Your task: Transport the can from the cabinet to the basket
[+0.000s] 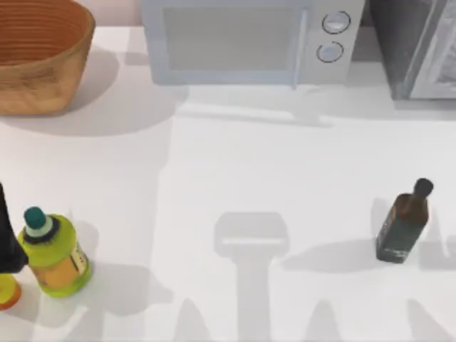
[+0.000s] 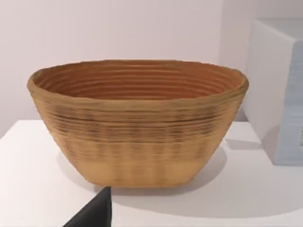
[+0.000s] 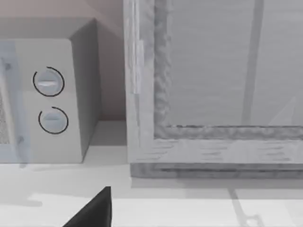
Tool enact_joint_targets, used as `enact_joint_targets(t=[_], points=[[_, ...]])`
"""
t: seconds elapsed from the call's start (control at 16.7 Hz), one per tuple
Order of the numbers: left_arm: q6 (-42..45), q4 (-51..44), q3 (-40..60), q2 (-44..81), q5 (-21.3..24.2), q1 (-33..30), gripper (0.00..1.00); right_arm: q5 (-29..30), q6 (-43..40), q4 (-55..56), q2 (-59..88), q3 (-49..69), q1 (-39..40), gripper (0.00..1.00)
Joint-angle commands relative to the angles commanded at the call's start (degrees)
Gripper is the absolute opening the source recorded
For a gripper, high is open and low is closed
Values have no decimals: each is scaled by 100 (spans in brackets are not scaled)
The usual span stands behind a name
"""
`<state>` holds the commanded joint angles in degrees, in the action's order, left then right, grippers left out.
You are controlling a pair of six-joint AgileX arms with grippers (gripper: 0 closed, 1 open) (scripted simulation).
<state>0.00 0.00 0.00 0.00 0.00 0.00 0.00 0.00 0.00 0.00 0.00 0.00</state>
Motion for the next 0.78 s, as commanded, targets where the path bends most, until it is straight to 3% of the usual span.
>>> enact_joint_targets(t=[0.36, 0.78], points=[[0, 0, 0, 0, 0, 0, 100, 68, 2, -131, 419, 552, 52, 100], [0, 0, 0, 0, 0, 0, 100, 369, 22, -762, 2382, 3086, 311, 100]])
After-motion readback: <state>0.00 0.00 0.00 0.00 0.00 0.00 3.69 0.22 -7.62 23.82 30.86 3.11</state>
